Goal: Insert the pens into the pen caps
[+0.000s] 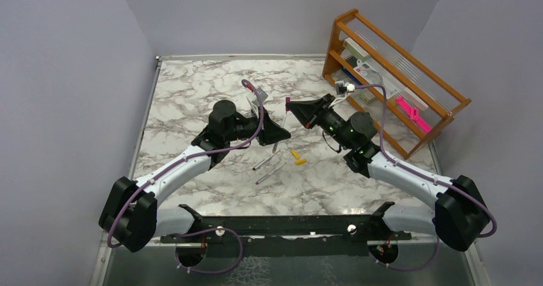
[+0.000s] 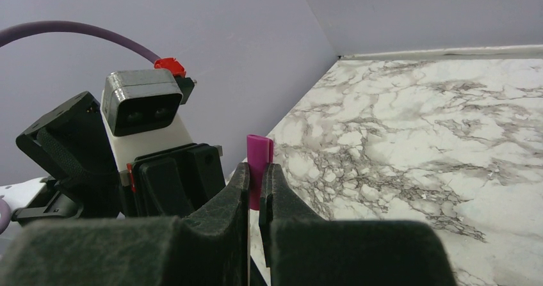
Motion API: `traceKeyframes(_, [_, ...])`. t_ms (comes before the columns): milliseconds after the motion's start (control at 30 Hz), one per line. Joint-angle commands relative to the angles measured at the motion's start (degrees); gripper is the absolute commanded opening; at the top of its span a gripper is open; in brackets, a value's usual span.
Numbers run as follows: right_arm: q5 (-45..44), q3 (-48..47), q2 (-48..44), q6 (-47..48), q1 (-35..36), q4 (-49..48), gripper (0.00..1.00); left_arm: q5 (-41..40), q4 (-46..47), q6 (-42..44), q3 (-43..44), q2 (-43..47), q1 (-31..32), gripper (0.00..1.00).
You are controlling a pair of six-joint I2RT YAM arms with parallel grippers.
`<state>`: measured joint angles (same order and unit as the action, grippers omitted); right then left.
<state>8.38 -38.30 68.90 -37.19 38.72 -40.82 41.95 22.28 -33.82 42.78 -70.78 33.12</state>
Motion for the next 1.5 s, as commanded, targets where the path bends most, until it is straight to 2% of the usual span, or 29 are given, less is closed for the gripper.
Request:
traceKeyframes(0, [2.3, 0.0, -0.3, 0.6, 0.1, -2.4, 0.01, 0.7, 2.0, -0.3, -0.3, 0.4, 0.4, 0.00])
traceKeyframes(833, [1.8, 3.1, -3.1, -0.4, 0.1, -1.1, 0.01, -1.0, 2.0, -0.4, -0.4, -0.3, 0.4, 0.00])
traceKeyframes(1000, [0.3, 1.3, -3.8, -2.0, 0.1, 0.7, 0.01, 0.4, 2.0, 0.5, -0.5, -0.4, 0.4, 0.00])
traceKeyframes(1467, [0.5, -1.5, -2.3, -2.6, 0.1, -3.0, 0.01, 1.3, 2.0, 1.3, -0.8, 0.6, 0.4, 0.00])
